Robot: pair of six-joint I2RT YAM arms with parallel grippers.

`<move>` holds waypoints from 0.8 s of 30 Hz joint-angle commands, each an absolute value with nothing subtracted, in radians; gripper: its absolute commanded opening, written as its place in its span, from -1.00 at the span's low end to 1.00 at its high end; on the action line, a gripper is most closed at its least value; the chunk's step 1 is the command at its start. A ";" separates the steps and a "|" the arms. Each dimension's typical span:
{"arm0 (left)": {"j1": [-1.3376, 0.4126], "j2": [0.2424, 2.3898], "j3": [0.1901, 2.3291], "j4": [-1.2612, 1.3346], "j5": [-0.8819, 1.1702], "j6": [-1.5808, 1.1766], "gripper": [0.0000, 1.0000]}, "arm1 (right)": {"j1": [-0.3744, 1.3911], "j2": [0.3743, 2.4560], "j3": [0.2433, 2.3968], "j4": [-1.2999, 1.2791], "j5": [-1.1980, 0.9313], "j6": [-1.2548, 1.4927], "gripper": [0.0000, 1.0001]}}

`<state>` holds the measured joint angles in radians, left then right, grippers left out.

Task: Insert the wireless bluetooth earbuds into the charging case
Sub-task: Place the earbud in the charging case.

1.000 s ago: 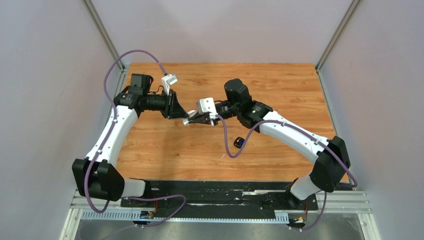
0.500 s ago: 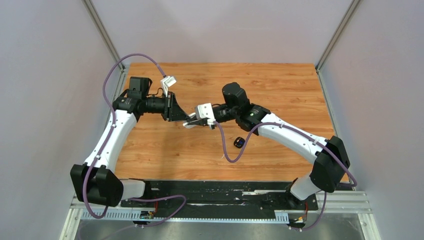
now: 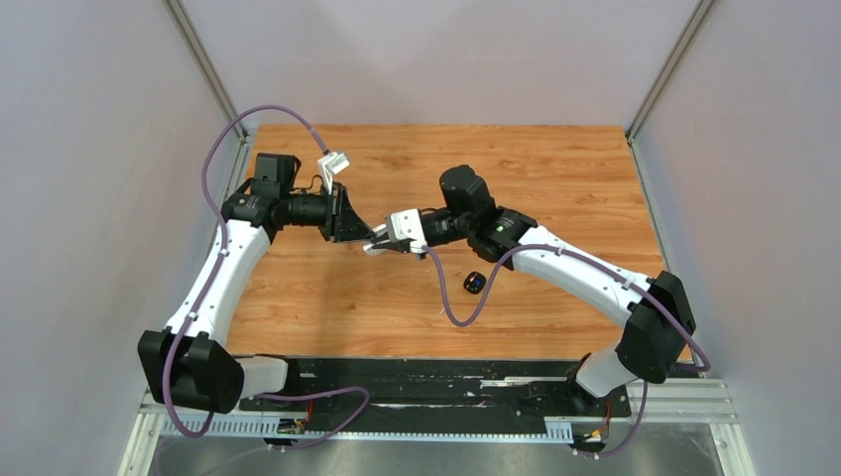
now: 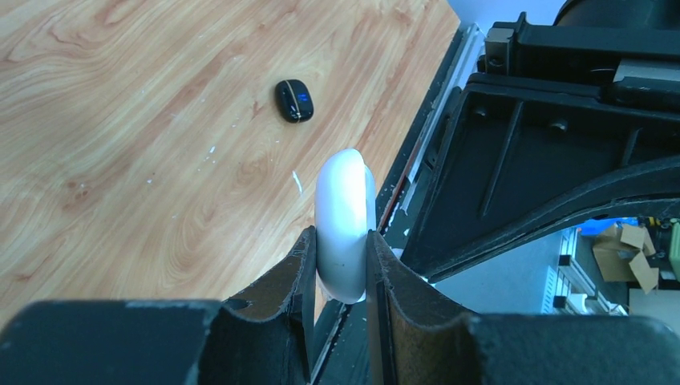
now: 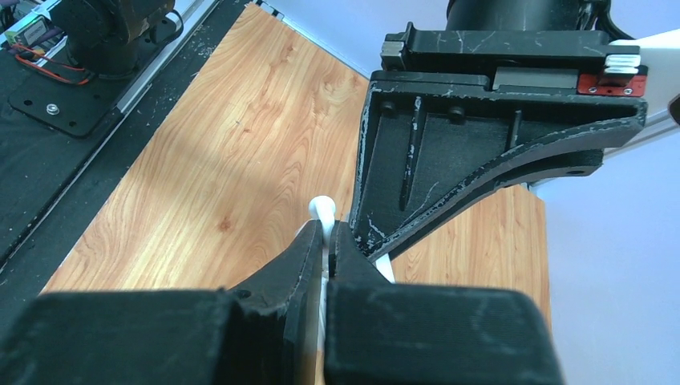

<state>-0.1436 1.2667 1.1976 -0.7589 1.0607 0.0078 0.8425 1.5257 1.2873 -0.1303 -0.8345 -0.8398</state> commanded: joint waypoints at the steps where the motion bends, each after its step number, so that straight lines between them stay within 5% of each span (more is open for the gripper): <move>1: -0.144 1.231 1.194 -0.774 1.044 0.059 -1.00 | 0.848 1.469 1.297 -0.136 -0.838 -0.856 -1.00; 24: -0.143 1.212 1.170 -0.746 1.096 0.025 -1.00 | 0.870 1.520 1.322 -0.216 -0.804 -0.917 -1.00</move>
